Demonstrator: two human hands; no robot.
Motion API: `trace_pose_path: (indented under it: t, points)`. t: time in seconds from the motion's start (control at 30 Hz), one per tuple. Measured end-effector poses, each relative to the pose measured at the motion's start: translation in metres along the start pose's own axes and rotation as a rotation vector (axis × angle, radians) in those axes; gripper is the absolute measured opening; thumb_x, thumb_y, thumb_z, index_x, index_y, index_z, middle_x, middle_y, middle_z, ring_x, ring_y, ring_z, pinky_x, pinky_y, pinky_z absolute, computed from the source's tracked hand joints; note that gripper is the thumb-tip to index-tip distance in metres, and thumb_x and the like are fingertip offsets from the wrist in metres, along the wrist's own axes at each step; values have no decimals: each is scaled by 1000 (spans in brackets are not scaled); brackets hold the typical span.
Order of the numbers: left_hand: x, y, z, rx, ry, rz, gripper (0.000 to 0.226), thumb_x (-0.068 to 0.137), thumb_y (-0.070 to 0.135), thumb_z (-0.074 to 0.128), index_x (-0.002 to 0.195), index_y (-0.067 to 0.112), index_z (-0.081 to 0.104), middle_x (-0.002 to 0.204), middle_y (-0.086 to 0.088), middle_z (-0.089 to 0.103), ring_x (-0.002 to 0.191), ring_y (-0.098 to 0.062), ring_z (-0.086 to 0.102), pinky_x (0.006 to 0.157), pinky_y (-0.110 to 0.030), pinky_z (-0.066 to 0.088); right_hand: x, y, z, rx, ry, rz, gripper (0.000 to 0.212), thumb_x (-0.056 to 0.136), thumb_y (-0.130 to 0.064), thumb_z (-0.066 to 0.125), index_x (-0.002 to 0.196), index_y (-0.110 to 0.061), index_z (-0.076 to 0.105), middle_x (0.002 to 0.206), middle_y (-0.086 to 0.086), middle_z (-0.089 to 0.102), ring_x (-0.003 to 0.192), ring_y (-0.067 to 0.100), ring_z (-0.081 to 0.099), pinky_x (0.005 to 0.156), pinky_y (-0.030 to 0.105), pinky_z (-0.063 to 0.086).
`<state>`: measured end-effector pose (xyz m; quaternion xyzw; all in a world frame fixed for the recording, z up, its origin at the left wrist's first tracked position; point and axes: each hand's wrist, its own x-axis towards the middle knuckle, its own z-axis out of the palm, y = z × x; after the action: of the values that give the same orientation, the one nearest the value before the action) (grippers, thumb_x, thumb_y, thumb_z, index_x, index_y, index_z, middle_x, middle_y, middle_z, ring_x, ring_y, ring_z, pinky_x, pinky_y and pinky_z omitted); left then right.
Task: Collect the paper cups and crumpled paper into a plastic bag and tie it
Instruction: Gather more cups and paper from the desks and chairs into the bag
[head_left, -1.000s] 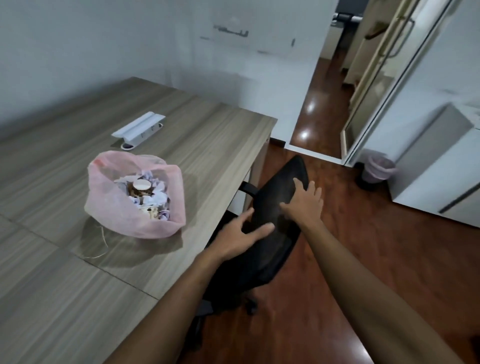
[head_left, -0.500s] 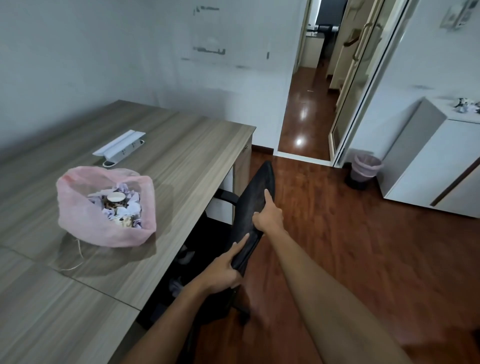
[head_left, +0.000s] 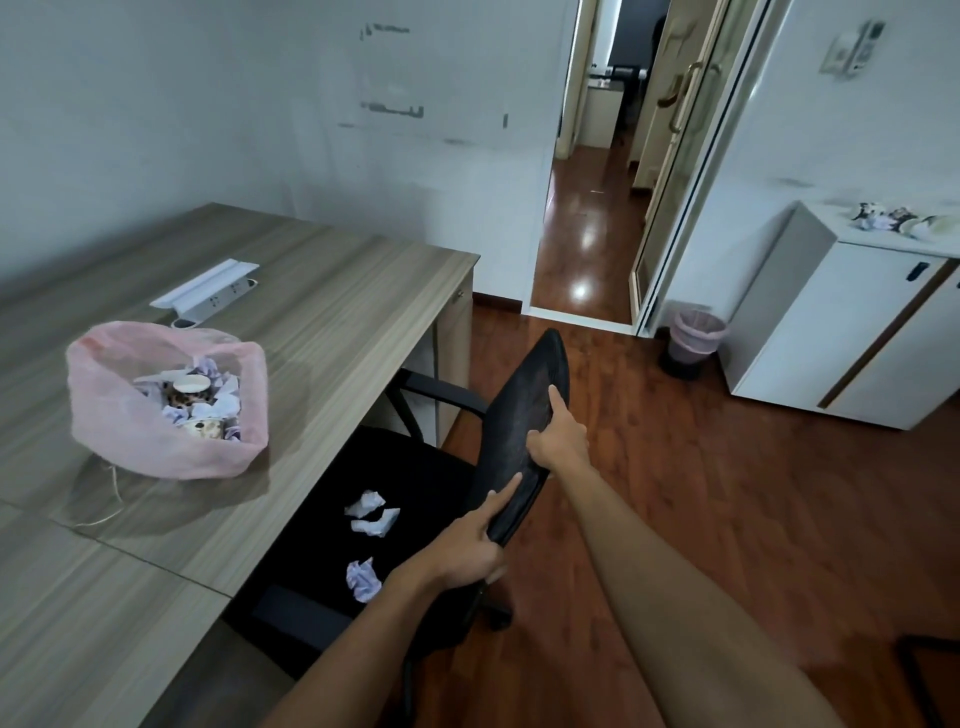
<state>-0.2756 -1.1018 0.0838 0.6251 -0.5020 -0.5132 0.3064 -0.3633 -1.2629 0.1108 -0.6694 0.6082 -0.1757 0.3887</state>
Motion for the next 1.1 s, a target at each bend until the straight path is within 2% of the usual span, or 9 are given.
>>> trace_pose_path:
  t: [0.1, 0.2, 0.3, 0.4, 0.53, 0.67, 0.83, 0.97, 1.1]
  points:
    - [9, 9, 27, 4, -35, -2, 109, 70, 1, 56, 135, 75, 11, 165, -2, -5, 74, -18, 66, 61, -29, 47, 1, 25, -24, -24, 33, -8, 82, 89, -14, 54, 152, -44, 11, 132, 13, 54, 74, 16, 55, 55, 24, 48]
    - [16, 22, 55, 10, -75, -11, 110, 70, 1, 57, 136, 74, 9, 163, 3, -15, 86, -23, 69, 63, -29, 49, 1, 50, -50, -69, 65, 0, 80, 90, -15, 53, 153, -41, 12, 132, 14, 55, 67, 11, 46, 48, 18, 38]
    - [26, 35, 82, 34, -108, -22, 110, 74, 2, 58, 138, 72, 3, 162, 4, -18, 105, -31, 64, 69, -35, 50, 3, 71, -77, -110, 77, 13, 78, 91, -16, 53, 154, -39, 12, 138, 14, 52, 97, 25, 57, 62, 18, 40]
    - [34, 48, 107, 68, -144, -36, 110, 67, 12, 59, 119, 86, -4, 161, 6, -21, 137, -47, 34, 96, -50, 47, 5, 89, -101, -145, 98, 26, 77, 92, -19, 55, 154, -35, 13, 141, 16, 50, 120, 33, 52, 78, 23, 38]
    - [49, 56, 138, 152, -136, -68, 115, 65, 22, 59, 133, 67, -23, 160, 10, -24, 149, -38, 9, 107, -63, 34, 9, 111, -127, -187, 126, 22, 77, 92, -24, 60, 155, -30, 15, 146, 15, 47, 132, 35, 43, 102, 30, 40]
    - [60, 67, 152, 175, -139, -94, 111, 69, 20, 56, 152, 37, -16, 162, 4, -22, 149, -31, -15, 112, -65, 14, 17, 123, -143, -210, 113, 26, 77, 93, -27, 59, 155, -31, 14, 149, 12, 43, 137, 38, 33, 109, 32, 33]
    - [72, 69, 155, 174, -156, -92, 113, 70, 27, 61, 153, 35, -15, 162, 4, -20, 150, -28, -15, 115, -59, 15, 26, 126, -147, -223, 114, 34, 77, 94, -29, 58, 155, -31, 11, 148, 13, 44, 135, 38, 36, 108, 35, 35]
    - [74, 65, 145, 160, -200, -24, 112, 77, 63, 64, 156, 30, -9, 164, -2, -13, 150, -23, -11, 120, -47, 10, 28, 122, -141, -309, 135, 32, 77, 89, -35, 54, 154, -34, 12, 139, 21, 48, 119, 39, 51, 100, 43, 46]
    - [64, 67, 105, 17, -150, -64, 104, 73, 84, 43, 157, 26, 17, 163, 0, 18, 150, -20, 15, 120, -35, 14, 25, 105, -130, -593, 288, -41, 56, 87, -32, 58, 141, -24, 44, 156, 20, 21, 139, 41, 24, 112, 52, 26]
